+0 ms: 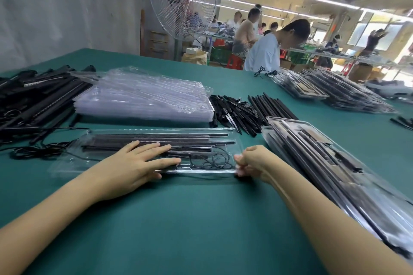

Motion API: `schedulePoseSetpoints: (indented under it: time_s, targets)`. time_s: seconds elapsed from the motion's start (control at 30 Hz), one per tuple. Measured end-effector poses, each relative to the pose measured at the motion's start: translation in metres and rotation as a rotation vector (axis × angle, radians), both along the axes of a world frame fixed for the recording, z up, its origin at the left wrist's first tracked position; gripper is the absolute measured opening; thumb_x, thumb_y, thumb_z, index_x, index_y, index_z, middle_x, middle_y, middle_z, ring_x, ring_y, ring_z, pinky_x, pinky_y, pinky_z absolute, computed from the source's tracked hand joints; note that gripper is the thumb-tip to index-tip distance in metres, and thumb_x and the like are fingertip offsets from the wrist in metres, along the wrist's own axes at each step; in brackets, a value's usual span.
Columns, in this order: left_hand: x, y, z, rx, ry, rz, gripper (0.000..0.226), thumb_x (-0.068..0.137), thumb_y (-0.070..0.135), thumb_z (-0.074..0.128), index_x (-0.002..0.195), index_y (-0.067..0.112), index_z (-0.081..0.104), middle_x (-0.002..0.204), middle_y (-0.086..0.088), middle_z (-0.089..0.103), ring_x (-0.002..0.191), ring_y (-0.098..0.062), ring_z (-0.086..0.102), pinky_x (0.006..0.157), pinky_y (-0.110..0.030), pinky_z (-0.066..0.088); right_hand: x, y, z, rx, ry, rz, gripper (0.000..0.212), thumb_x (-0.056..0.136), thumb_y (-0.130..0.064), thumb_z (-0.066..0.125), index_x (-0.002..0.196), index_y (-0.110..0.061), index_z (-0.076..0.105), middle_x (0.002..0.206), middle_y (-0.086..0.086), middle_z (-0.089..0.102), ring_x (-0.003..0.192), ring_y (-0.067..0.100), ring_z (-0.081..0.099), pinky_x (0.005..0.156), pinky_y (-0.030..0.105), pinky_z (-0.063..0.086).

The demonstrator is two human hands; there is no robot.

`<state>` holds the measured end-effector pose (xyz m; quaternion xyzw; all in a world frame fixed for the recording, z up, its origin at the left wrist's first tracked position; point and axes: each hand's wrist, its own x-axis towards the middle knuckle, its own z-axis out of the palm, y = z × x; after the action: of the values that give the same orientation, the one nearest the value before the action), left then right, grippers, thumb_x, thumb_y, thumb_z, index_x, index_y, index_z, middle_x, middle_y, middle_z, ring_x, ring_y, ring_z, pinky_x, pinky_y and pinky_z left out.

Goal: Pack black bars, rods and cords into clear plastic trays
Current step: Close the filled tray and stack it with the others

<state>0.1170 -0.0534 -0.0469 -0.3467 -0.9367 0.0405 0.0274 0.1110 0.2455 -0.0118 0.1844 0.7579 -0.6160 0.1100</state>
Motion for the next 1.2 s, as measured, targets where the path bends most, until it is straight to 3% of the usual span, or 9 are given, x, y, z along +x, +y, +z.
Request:
schedulePoseSetpoints:
  time_s: [0.1,0.23,0.47,0.67,0.8,0.9,1.0,1.1,1.2]
  targets:
    - [0.001,0.001,0.000,-0.001,0.010,0.008,0.064,0.062,0.072,-0.038,0.124,0.066,-0.025,0.142,0.029,-0.023,0.135,0.003,-0.018,0.113,-0.029,-0.005,0.000,0.008,0.008,-0.094,-0.072,0.106,0.021,0.093,0.011,0.043,0.075,0.001,0.047,0.069,0.013,0.049,0.046,0.012,0.048,0.053,0.021,0.046]
    - [0.002,0.000,0.001,0.001,0.039,0.017,0.064,0.062,0.067,-0.042,0.125,0.063,-0.028,0.143,0.028,-0.023,0.140,0.001,-0.012,0.115,-0.029,0.000,-0.002,0.011,0.007,-0.124,-0.142,0.143,0.026,0.095,0.006,0.042,0.071,-0.004,0.048,0.066,0.006,0.046,0.031,0.005,0.039,0.054,0.020,0.042]
    - [0.001,-0.005,0.005,0.088,0.084,0.014,0.061,0.078,0.059,-0.032,0.135,0.058,-0.011,0.155,0.020,0.011,0.143,-0.005,0.016,0.114,-0.030,0.018,-0.009,0.005,0.002,-0.083,-0.202,0.065,0.020,0.091,-0.010,0.059,0.073,-0.011,0.052,0.055,-0.004,0.039,0.040,0.006,0.026,0.040,0.014,0.025]
    - [0.002,-0.007,0.004,0.067,0.105,-0.015,0.063,0.068,0.061,-0.042,0.128,0.062,-0.023,0.154,0.025,-0.001,0.143,0.001,0.005,0.114,-0.025,0.010,-0.011,-0.006,-0.003,0.002,-0.150,-0.017,0.031,0.092,-0.004,0.053,0.064,-0.011,0.042,0.050,0.001,0.035,0.034,0.007,0.024,0.031,0.015,0.022]
    - [0.003,-0.009,0.013,0.129,0.093,0.005,0.065,0.086,0.061,-0.021,0.140,0.054,0.015,0.151,0.018,0.028,0.139,-0.007,0.030,0.109,-0.029,0.026,-0.009,-0.012,-0.003,0.075,-0.103,-0.022,0.032,0.095,-0.008,0.052,0.065,-0.010,0.042,0.054,0.004,0.036,0.043,0.009,0.025,0.039,0.016,0.020]
    - [-0.002,-0.015,0.006,0.103,0.078,0.024,0.060,0.077,0.066,-0.028,0.132,0.064,-0.004,0.150,0.028,0.003,0.140,0.003,0.002,0.112,-0.025,0.007,-0.004,-0.018,-0.006,0.038,-0.051,-0.028,0.030,0.095,-0.006,0.051,0.065,-0.006,0.046,0.056,0.007,0.046,0.044,0.012,0.035,0.042,0.019,0.027]
    - [-0.012,-0.022,0.003,0.155,0.040,0.053,0.037,0.095,0.053,0.001,0.130,0.064,-0.006,0.145,0.032,-0.008,0.140,0.003,-0.007,0.113,-0.024,0.000,-0.001,-0.027,-0.010,-0.004,-0.011,-0.075,0.025,0.094,-0.004,0.052,0.069,-0.005,0.049,0.059,0.008,0.049,0.048,0.014,0.040,0.038,0.018,0.033]
    - [-0.011,-0.023,0.004,0.110,0.103,0.077,0.054,0.101,0.032,0.031,0.134,0.057,-0.004,0.147,0.026,-0.010,0.144,-0.005,-0.004,0.115,-0.027,-0.001,-0.001,-0.032,-0.015,-0.025,0.036,-0.134,0.022,0.092,0.000,0.054,0.071,-0.006,0.049,0.061,0.008,0.049,0.049,0.015,0.039,0.037,0.018,0.033]
    - [0.007,-0.001,0.012,0.291,0.202,0.037,0.050,0.093,0.020,0.056,0.140,0.030,0.042,0.147,-0.001,0.039,0.134,-0.023,0.038,0.111,-0.035,0.027,-0.002,-0.031,-0.017,-0.032,0.060,-0.167,0.022,0.090,0.003,0.053,0.072,-0.007,0.046,0.057,0.008,0.046,0.046,0.015,0.036,0.033,0.015,0.027]
